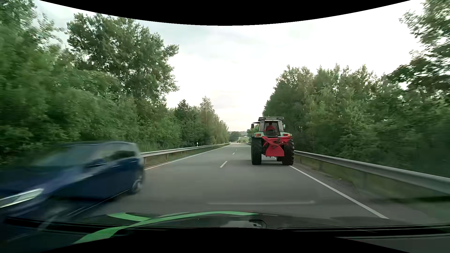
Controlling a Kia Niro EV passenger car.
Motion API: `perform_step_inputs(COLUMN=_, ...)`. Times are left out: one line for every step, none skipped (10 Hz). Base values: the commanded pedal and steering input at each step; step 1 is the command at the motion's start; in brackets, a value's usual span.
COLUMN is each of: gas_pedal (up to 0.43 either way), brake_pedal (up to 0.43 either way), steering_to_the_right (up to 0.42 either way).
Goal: Follow the waypoints while adhering to traffic rules and regulations
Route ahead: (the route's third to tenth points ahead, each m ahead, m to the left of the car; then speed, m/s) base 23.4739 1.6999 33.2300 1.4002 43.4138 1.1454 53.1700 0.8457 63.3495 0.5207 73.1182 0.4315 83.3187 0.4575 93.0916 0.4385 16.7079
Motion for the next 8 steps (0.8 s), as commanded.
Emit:
perform_step_inputs(gas_pedal=0.488, brake_pedal=0.0, steering_to_the_right=-0.023)
perform_step_inputs(gas_pedal=0.512, brake_pedal=0.0, steering_to_the_right=-0.022)
perform_step_inputs(gas_pedal=0.52, brake_pedal=0.0, steering_to_the_right=-0.023)
perform_step_inputs(gas_pedal=0.579, brake_pedal=0.0, steering_to_the_right=-0.021)
perform_step_inputs(gas_pedal=0.598, brake_pedal=0.0, steering_to_the_right=-0.018)
perform_step_inputs(gas_pedal=0.598, brake_pedal=0.0, steering_to_the_right=-0.015)
perform_step_inputs(gas_pedal=0.622, brake_pedal=0.0, steering_to_the_right=-0.013)
perform_step_inputs(gas_pedal=0.63, brake_pedal=0.0, steering_to_the_right=-0.011)
